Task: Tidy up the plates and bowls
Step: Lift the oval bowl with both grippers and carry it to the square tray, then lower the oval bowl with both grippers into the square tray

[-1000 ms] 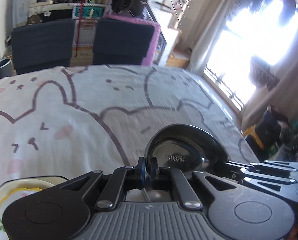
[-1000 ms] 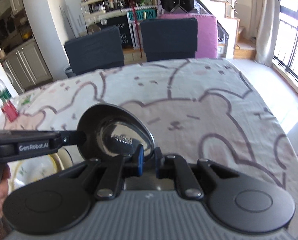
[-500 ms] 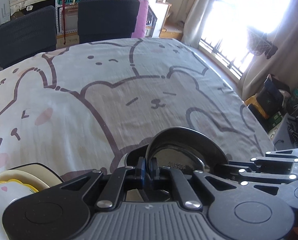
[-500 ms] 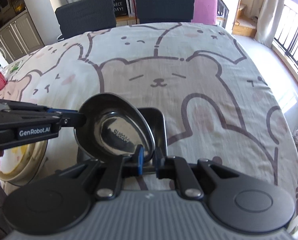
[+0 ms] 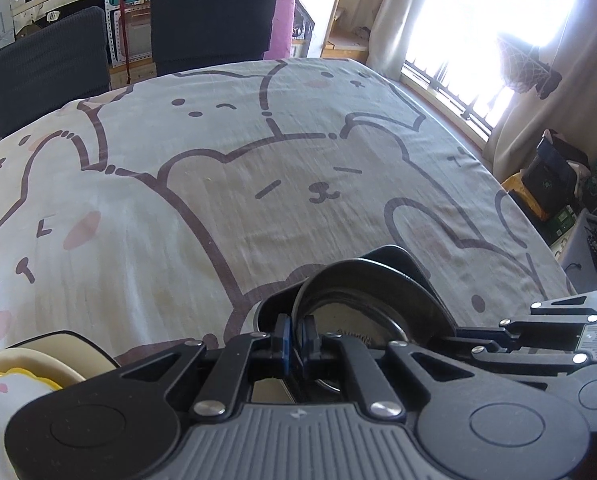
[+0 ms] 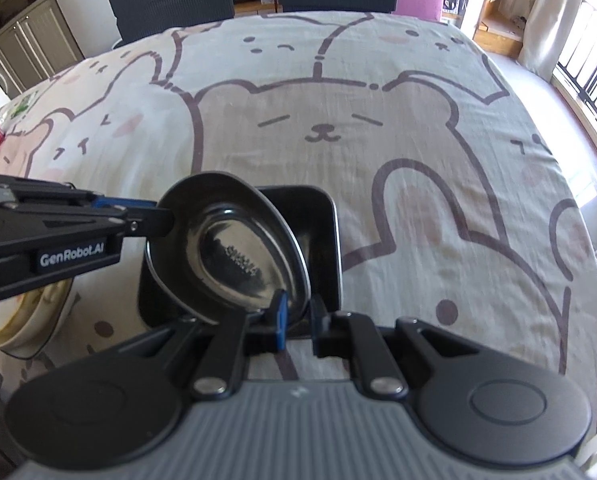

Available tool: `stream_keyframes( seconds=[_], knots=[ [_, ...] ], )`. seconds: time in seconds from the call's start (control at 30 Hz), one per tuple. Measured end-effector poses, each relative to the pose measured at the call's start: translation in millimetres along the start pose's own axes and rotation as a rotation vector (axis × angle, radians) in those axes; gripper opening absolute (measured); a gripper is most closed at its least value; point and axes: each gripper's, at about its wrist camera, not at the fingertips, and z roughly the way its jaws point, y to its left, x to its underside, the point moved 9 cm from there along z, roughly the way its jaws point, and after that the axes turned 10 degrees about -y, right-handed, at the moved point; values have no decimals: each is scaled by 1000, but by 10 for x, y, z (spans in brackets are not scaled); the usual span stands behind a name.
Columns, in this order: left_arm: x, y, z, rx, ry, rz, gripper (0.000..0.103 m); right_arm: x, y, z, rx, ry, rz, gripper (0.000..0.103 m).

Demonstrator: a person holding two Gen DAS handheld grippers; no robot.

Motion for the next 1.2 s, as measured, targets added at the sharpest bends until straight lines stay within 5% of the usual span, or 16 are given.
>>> stream_keyframes(
  seconds=[0.63, 1.2],
  knots=[
    [24, 32, 128, -3, 27, -2, 7, 2, -2, 131, -17, 31, 0, 15],
    [-10, 47, 99, 18, 16, -29, 19, -67, -47, 43, -42, -11, 48, 25]
  ],
)
